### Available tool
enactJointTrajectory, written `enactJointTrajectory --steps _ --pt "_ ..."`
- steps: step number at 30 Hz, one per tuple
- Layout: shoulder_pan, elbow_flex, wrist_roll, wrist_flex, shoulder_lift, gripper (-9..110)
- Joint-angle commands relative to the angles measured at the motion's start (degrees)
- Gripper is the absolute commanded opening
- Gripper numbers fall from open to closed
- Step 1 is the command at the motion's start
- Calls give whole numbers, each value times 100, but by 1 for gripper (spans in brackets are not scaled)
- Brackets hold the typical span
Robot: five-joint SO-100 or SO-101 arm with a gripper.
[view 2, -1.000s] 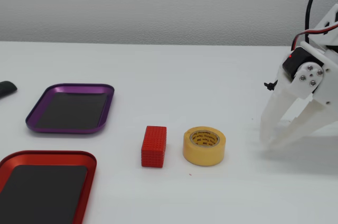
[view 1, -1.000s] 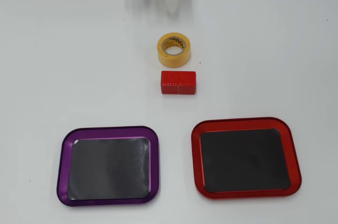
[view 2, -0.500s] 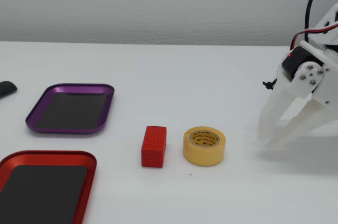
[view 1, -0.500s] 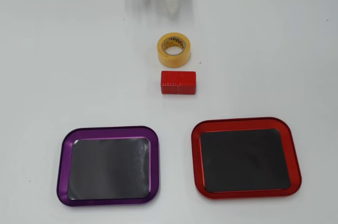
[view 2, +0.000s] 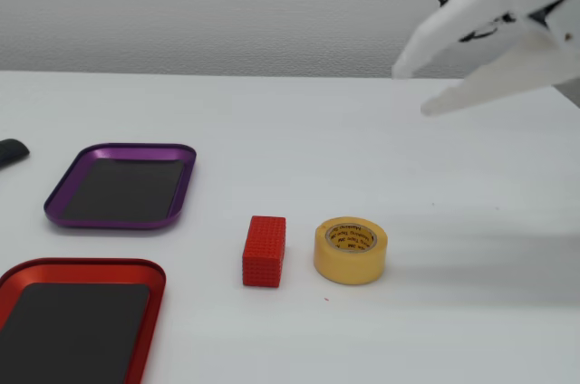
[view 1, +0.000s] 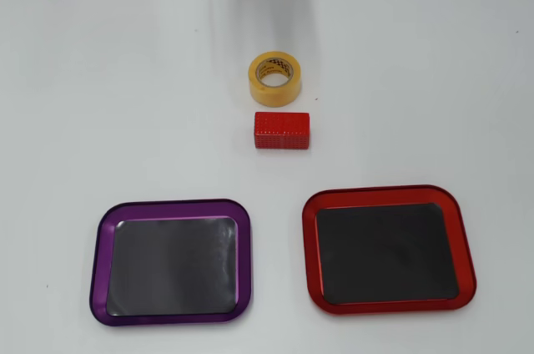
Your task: Grasp a red block and put it in the left red dish.
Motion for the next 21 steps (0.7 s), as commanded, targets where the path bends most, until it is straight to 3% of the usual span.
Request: enactJointTrajectory --steps 1,10,21 --pt "-35 -1582 -9 281 -2391 16" --pt "-97 -4808 554 1292 -6398 28" --pt "-580 -5563 589 1002 -8077 28"
